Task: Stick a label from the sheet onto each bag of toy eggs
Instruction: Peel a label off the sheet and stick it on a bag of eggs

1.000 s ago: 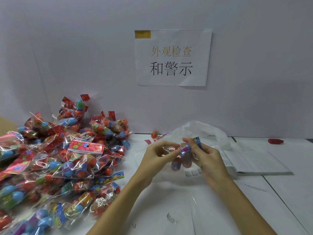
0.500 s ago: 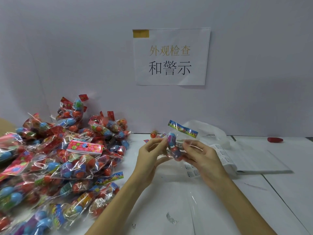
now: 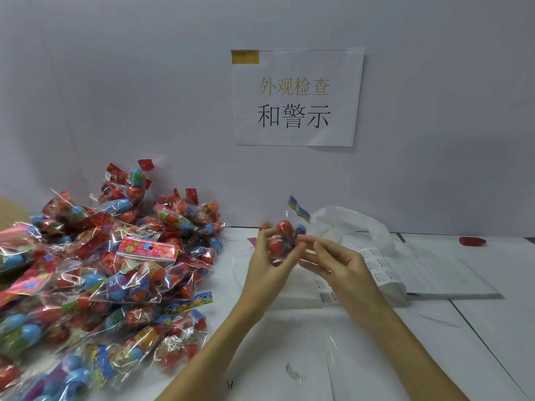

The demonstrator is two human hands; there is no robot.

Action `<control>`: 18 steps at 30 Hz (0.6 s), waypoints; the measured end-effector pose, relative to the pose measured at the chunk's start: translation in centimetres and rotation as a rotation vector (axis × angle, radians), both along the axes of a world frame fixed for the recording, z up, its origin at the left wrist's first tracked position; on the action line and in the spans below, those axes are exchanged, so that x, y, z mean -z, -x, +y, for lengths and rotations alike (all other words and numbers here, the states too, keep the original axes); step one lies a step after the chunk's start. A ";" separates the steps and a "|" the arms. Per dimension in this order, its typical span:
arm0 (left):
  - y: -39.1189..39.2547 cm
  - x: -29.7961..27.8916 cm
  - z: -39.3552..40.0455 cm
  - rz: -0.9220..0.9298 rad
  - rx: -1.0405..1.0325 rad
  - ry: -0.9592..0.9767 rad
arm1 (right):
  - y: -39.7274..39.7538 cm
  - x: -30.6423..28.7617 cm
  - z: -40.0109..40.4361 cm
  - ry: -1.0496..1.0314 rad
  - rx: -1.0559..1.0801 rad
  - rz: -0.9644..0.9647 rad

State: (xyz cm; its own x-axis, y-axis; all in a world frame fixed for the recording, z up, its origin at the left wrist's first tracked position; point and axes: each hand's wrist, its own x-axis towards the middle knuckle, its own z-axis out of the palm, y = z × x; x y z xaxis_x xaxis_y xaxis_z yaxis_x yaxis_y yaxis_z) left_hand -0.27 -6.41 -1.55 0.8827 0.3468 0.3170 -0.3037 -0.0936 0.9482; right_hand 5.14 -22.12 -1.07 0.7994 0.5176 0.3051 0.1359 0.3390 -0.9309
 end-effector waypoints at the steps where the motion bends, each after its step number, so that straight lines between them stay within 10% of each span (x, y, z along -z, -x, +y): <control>1: -0.1 -0.1 0.4 -0.006 -0.050 0.077 | 0.0 0.0 -0.1 0.010 0.008 -0.021; 8: -0.3 -0.7 2.5 0.069 -0.128 0.354 | -0.9 0.5 -1.0 0.538 0.463 -0.300; 12: -0.3 -0.6 2.5 -0.006 -0.217 0.405 | -0.4 1.0 -1.5 0.964 0.116 -0.255; 18: -0.6 0.1 2.6 -0.075 -0.297 -0.083 | 0.2 1.5 -0.4 1.066 0.151 -0.366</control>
